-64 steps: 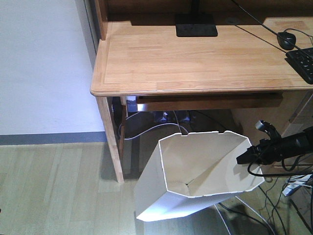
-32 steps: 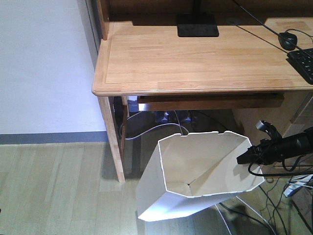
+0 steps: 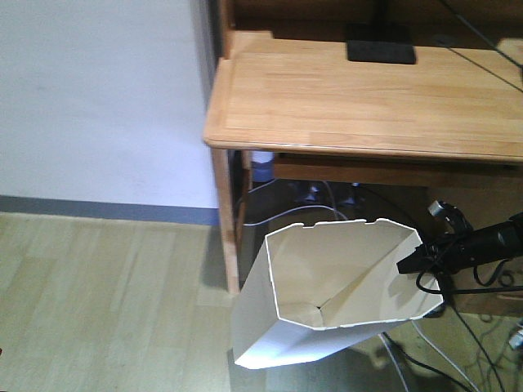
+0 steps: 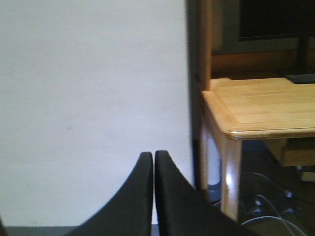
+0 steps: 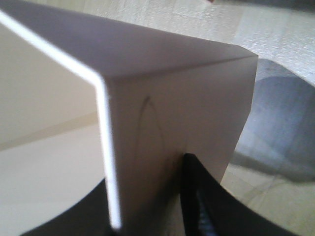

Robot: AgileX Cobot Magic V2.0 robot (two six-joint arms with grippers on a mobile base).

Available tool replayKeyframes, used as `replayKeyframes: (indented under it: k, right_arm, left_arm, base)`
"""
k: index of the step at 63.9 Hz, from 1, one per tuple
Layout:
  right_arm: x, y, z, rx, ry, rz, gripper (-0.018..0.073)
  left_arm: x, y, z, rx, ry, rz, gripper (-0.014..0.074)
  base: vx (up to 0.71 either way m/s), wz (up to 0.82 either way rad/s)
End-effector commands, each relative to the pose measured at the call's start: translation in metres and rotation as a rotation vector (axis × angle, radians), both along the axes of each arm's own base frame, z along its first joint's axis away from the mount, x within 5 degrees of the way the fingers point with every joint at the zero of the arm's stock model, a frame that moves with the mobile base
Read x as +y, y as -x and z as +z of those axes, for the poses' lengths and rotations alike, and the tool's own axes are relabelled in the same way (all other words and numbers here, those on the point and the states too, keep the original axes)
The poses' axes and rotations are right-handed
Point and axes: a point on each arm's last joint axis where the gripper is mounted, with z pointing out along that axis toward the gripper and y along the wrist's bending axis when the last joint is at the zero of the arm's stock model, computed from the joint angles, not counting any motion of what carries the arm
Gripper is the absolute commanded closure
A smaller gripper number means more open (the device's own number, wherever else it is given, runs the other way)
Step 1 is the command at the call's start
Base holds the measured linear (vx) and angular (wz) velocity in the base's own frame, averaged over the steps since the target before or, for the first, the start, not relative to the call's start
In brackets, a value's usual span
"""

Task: Move trash bin to bedside with robot
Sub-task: 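Hold the bin in the right gripper while the base turns toward the bed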

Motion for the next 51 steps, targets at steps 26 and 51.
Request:
replayKeyframes:
  k: [26,51]
  right_arm:
    - [0.0087,-0.0136,0.0507,-0.063,-0.250,-0.002,0.0564]
    - [0.0087,-0.0136,0.0507,-0.063,-0.250,-0.002,0.0564]
  left_arm:
    - [-0.0002,0.0015,0.0150,-0.101,0.008,-0.003,0.0603]
    - [-0.0002,0.0015,0.0150,-0.101,0.008,-0.003,0.0603]
  base:
    - [-0.08,0.61]
    - [-0.03,0.62]
